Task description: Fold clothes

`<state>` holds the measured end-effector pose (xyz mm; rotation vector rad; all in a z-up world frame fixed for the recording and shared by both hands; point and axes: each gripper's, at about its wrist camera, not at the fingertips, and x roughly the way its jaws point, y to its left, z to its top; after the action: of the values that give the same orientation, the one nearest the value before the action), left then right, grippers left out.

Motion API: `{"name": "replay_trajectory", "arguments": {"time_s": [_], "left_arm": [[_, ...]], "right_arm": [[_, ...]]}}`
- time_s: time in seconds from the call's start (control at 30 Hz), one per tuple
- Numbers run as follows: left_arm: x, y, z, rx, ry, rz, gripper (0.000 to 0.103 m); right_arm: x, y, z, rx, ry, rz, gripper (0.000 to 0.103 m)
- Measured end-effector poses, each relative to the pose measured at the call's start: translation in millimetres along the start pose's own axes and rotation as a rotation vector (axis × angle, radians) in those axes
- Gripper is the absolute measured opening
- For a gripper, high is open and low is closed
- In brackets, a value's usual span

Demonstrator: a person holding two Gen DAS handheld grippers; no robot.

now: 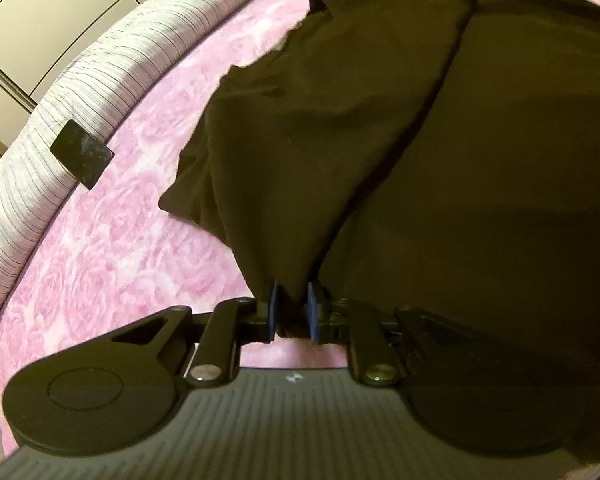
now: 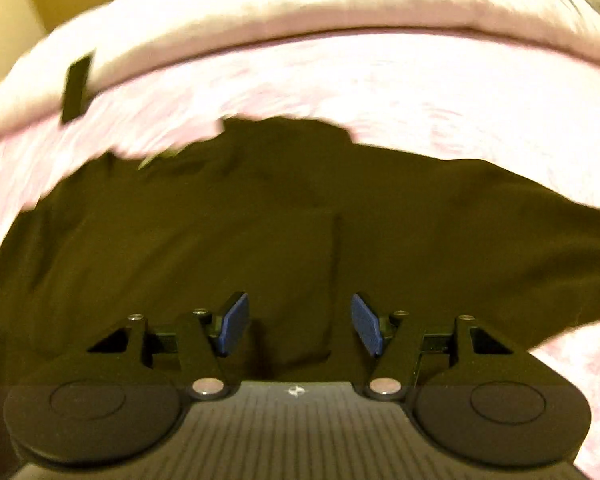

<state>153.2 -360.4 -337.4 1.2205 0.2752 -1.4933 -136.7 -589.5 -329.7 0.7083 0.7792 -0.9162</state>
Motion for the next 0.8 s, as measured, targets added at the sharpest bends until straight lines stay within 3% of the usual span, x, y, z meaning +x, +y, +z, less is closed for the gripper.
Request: {"name": "replay_trajectory", "arguments": {"time_s": [0.03, 0.1, 0.17, 0.2, 0.23, 0.33, 0.4, 0.5, 0.6, 0.7, 0.8], "left_arm": [[2, -1, 1, 0.002, 0.008, 0.003, 0.012], [6, -2, 4, 0.005, 0.022, 0.011, 0.012], [7, -3, 7, 0.008, 0.035, 0.020, 0.012], [5, -2, 9, -0.001, 0.035, 0.021, 0.012], [4, -2, 11, -0.011, 0.034, 0.023, 0.013], [-2, -5, 15, -0.006, 0.038, 0.012, 0.015], [-7, -6, 18, -0.001, 0.038, -0.012, 0.016], [-25, 1, 24, -0.045, -0.006, -0.074, 0.019], [-45, 24, 35, -0.140, -0.092, -0.082, 0.028], [-27, 57, 52, -0.222, -0.111, -0.053, 0.031], [16, 80, 73, -0.270, -0.104, -0.067, 0.030]], "right_arm": [[6, -4, 3, 0.013, -0.009, 0.014, 0.057], [21, -8, 7, 0.049, -0.006, 0.062, 0.040], [31, -13, 9, 0.098, 0.022, 0.101, 0.013], [36, -15, 10, 0.122, 0.036, 0.120, 0.006], [34, -15, 13, 0.127, 0.029, 0.131, 0.005], [8, -20, 25, 0.068, -0.071, 0.104, 0.004], [5, -21, 26, 0.021, -0.077, 0.068, 0.005], [22, -22, 22, 0.015, 0.013, 0.061, 0.022], [9, -26, 17, 0.058, -0.042, 0.015, 0.031], [-11, -20, 10, 0.035, -0.100, -0.006, 0.036], [-23, 0, 1, -0.046, -0.098, 0.063, 0.036]]}}
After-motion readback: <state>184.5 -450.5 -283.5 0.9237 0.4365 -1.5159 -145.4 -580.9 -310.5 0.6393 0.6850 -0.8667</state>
